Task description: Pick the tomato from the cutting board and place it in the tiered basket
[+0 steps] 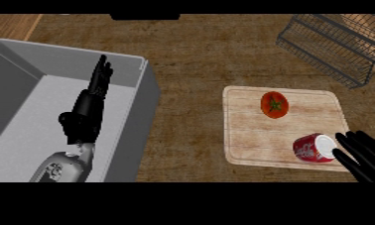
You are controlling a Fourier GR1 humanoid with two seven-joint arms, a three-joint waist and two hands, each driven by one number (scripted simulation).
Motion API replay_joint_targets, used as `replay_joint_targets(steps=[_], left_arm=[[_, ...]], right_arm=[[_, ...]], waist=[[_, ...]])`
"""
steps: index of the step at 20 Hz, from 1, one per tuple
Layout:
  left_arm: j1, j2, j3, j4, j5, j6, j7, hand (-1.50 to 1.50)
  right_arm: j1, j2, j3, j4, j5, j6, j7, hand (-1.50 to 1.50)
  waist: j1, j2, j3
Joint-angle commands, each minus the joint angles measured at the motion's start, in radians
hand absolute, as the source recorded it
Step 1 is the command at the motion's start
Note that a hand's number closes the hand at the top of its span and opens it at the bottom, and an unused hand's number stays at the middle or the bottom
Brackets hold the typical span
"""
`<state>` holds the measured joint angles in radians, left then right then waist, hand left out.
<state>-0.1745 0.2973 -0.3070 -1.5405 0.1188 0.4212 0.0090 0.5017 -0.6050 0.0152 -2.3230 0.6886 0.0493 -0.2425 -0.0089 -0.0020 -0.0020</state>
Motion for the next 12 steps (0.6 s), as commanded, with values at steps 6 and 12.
replay_joint_targets(steps=[6,12], left_arm=[[0.027,-0.040,-0.030,-0.002,-0.035,0.017,0.009,0.00],[0.002,-0.076,-0.017,0.028,-0.070,0.025,-0.017,0.00]], right_arm=[[-0.013,-0.025,0.170,-0.059,0.340,0.040,0.251,-1.50],[-0.050,0.018,0.282,-0.090,0.465,0.115,0.393,-1.50]], waist=[[0.005,0.000,0.000],[0.001,0.001,0.001]])
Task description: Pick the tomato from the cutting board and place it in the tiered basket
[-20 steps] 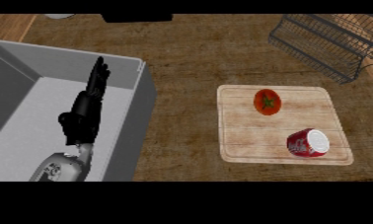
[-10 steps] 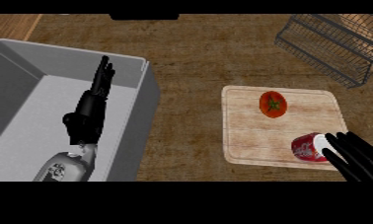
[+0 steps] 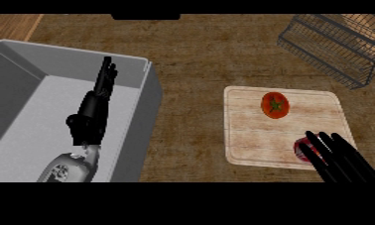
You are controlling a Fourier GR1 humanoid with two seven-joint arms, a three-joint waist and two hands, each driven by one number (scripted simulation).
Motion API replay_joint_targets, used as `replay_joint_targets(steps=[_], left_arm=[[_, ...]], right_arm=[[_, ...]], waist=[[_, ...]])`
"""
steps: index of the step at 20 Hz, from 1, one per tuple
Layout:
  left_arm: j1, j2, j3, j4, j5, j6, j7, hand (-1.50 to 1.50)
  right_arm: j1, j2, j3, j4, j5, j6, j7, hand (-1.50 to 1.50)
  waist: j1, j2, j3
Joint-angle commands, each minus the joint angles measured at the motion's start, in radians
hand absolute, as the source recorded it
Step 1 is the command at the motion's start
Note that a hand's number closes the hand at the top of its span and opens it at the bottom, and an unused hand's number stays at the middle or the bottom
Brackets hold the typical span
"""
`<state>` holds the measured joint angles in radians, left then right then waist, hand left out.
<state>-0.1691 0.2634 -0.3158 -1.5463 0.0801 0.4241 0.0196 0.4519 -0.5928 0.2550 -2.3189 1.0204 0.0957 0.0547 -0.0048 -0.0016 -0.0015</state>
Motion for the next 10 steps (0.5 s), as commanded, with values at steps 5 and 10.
replay_joint_targets(steps=[5,10], left_arm=[[-0.022,-0.037,0.052,0.099,-0.002,-0.052,-0.066,0.00],[0.059,-0.018,0.059,-0.009,-0.022,-0.083,-0.037,0.00]], right_arm=[[-0.013,0.054,0.092,-0.067,0.255,0.047,0.107,-1.50],[-0.041,0.070,0.025,0.033,0.273,0.014,0.050,-1.50]], waist=[[-0.005,0.001,0.001],[0.002,0.000,0.002]])
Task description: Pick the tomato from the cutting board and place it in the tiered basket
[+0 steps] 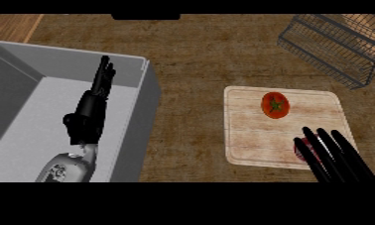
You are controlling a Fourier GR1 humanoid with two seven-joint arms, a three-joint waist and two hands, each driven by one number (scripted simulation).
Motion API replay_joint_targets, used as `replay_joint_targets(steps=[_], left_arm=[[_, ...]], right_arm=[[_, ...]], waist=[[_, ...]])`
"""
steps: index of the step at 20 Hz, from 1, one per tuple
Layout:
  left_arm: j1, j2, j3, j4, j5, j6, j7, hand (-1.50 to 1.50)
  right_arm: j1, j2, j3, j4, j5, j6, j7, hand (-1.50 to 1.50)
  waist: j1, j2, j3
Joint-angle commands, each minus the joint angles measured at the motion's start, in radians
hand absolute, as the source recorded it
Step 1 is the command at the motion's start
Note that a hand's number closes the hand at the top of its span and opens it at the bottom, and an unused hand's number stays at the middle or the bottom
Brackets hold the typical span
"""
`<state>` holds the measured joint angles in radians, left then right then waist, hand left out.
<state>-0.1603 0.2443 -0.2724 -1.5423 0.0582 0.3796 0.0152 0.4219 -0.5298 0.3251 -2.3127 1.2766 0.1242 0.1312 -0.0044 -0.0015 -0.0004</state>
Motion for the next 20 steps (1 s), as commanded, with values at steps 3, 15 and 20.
replay_joint_targets(steps=[3,15,20], left_arm=[[0.053,-0.026,-0.004,-0.033,-0.044,-0.012,-0.010,0.00],[0.007,-0.104,0.032,0.030,-0.099,-0.030,-0.008,0.00],[-0.013,-0.103,0.058,0.022,-0.113,-0.057,0.029,0.00]], right_arm=[[-0.072,0.030,0.046,0.044,0.118,0.055,-0.004,-1.50],[-0.198,0.145,0.027,0.242,0.254,-0.049,-0.015,-1.50],[-0.130,0.094,-0.133,0.257,0.117,-0.105,-0.113,-1.50]], waist=[[0.005,0.000,0.000],[0.004,0.002,0.000],[0.000,0.001,0.001]])
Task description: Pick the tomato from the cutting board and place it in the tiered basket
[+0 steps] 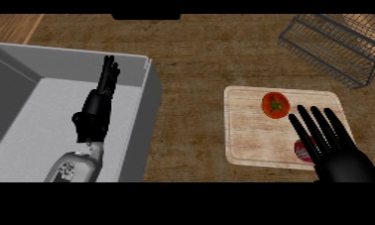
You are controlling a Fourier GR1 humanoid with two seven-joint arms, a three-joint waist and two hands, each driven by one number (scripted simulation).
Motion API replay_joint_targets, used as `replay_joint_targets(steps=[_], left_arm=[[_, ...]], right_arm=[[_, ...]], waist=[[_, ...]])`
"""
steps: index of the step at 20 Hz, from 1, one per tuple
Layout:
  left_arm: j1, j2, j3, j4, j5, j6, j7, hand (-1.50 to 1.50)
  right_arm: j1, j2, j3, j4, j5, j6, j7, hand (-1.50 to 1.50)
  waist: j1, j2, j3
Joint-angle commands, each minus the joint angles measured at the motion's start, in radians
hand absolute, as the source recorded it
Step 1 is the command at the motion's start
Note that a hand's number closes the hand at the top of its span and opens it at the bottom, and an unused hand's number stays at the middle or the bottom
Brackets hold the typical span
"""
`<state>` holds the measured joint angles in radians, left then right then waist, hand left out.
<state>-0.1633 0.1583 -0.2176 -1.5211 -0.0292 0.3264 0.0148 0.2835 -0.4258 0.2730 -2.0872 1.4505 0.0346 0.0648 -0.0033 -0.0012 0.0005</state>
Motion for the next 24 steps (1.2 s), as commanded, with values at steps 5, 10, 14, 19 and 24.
replay_joint_targets(steps=[5,10,14,19,24], left_arm=[[0.040,0.018,0.045,-0.065,-0.008,-0.067,0.027,0.00],[0.028,-0.024,0.055,-0.020,-0.024,-0.071,0.006,0.00],[0.008,-0.017,0.111,0.067,-0.009,-0.113,-0.076,0.00],[-0.024,-0.056,0.096,0.004,-0.063,-0.088,0.035,0.00],[0.009,-0.072,0.106,-0.040,-0.059,-0.112,0.032,0.00]], right_arm=[[-0.082,0.031,-0.103,0.105,-0.075,0.040,-0.076,-1.50],[-0.065,0.037,-0.117,0.202,-0.082,-0.055,-0.168,-1.50],[-0.095,0.116,-0.034,0.158,0.000,-0.007,-0.113,-1.50],[-0.152,0.093,-0.125,0.219,-0.051,0.024,-0.186,-1.50],[-0.173,0.142,-0.103,0.266,-0.003,0.036,-0.167,-1.50]], waist=[[0.005,0.001,0.000],[0.001,0.001,0.000],[0.000,0.001,-0.001],[0.001,0.001,-0.001],[0.002,0.001,-0.001]])
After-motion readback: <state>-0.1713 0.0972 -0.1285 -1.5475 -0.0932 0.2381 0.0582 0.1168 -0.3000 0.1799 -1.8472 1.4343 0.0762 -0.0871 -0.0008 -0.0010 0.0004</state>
